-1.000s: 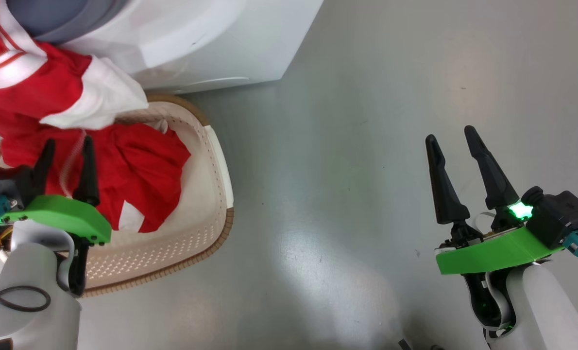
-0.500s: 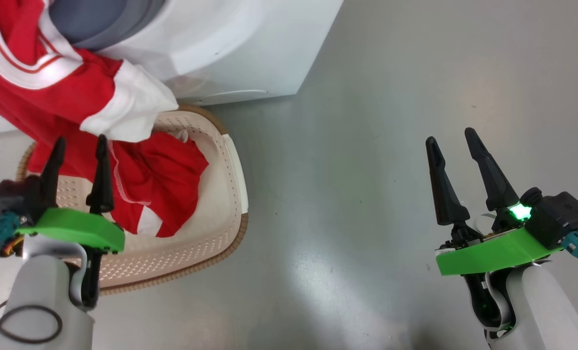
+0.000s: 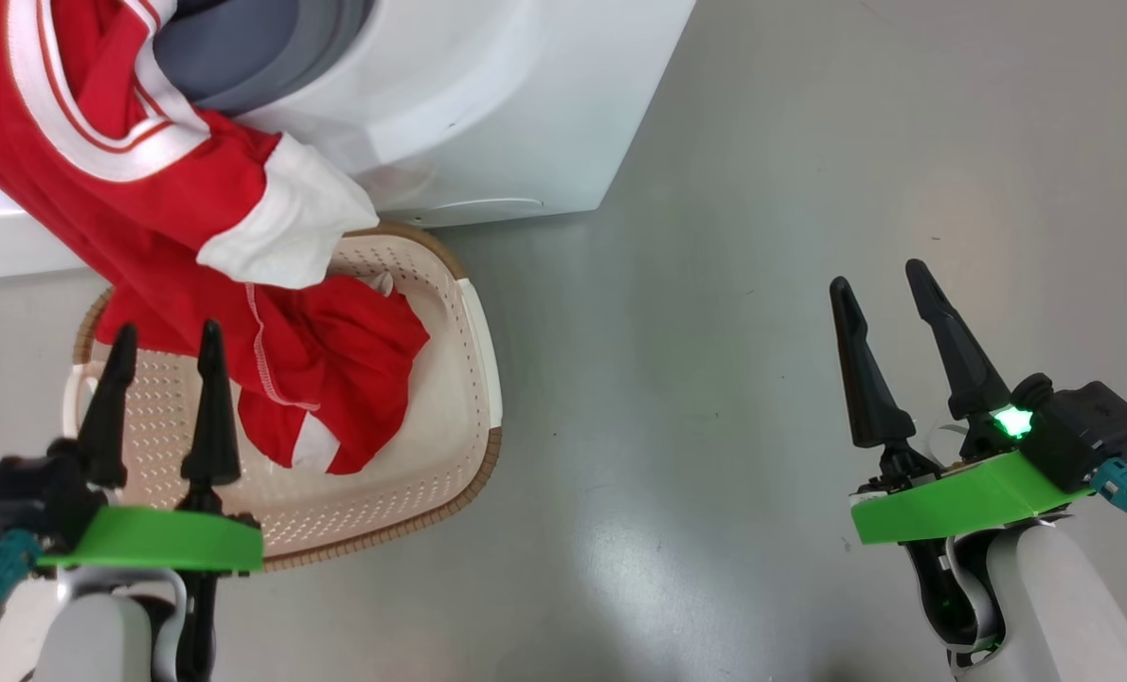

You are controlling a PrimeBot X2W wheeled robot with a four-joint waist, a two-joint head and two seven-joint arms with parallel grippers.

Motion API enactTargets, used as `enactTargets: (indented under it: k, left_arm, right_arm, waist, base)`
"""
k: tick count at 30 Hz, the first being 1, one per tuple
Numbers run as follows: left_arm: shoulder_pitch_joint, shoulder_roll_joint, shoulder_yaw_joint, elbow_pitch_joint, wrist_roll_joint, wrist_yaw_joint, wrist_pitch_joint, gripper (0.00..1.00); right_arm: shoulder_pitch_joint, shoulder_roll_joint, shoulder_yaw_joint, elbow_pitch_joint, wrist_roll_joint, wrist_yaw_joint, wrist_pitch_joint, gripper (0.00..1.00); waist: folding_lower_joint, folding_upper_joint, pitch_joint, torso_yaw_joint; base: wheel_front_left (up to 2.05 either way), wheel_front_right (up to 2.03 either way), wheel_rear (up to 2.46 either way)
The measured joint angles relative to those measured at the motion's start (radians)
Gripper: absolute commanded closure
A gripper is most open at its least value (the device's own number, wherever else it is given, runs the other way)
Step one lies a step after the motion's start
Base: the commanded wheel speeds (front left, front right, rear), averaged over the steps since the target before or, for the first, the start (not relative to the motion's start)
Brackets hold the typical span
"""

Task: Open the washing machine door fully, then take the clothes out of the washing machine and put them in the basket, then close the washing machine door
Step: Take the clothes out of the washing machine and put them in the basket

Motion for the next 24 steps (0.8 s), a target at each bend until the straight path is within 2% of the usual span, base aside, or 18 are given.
enactTargets:
  k: [18, 24]
  left_arm:
    - [0.032, -0.012, 0.004, -0.085, -0.024, 0.000, 0.000, 0.00]
    - [-0.049, 0.000, 0.016, -0.155, -0.025, 0.000, 0.000, 0.00]
  right_arm:
    - [0.000, 0.000, -0.003, 0.000, -0.001, 0.000, 0.000, 0.00]
    - [0.000, 0.000, -0.007, 0.001, -0.001, 0.000, 0.000, 0.00]
  waist:
    - [0.0000, 0.0000, 0.000, 0.005]
    - [0.0000, 0.0000, 0.008, 0.015]
  base:
    - [0.00, 0.00, 0.00]
    - [0.00, 0.00, 0.00]
